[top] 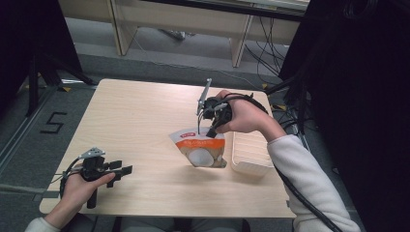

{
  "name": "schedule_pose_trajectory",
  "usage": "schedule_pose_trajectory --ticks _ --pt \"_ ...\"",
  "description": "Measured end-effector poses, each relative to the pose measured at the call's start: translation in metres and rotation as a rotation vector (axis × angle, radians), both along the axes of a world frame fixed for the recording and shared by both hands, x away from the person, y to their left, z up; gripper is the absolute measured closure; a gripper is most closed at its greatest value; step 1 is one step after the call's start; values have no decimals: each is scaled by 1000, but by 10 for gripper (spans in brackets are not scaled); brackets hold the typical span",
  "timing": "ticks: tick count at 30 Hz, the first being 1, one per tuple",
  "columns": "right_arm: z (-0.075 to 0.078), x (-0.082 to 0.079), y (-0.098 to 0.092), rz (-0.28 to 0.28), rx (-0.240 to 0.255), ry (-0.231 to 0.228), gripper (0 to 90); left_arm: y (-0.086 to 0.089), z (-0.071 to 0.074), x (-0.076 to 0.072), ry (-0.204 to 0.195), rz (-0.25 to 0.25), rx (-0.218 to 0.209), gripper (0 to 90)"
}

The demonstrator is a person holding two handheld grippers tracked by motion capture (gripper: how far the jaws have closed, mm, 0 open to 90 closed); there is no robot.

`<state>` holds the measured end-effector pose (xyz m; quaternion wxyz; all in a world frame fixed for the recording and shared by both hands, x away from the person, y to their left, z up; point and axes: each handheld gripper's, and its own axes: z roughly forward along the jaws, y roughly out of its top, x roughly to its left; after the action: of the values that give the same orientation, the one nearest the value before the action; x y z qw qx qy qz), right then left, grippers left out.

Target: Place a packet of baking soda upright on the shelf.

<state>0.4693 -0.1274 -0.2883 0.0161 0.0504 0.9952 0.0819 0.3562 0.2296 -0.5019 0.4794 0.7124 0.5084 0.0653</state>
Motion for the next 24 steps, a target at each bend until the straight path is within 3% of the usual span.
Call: schedule_pose_trajectory --ticks 24 --pt "27 9 -27 20 6 -51 900 0 0 0 -1 4 -4 394"
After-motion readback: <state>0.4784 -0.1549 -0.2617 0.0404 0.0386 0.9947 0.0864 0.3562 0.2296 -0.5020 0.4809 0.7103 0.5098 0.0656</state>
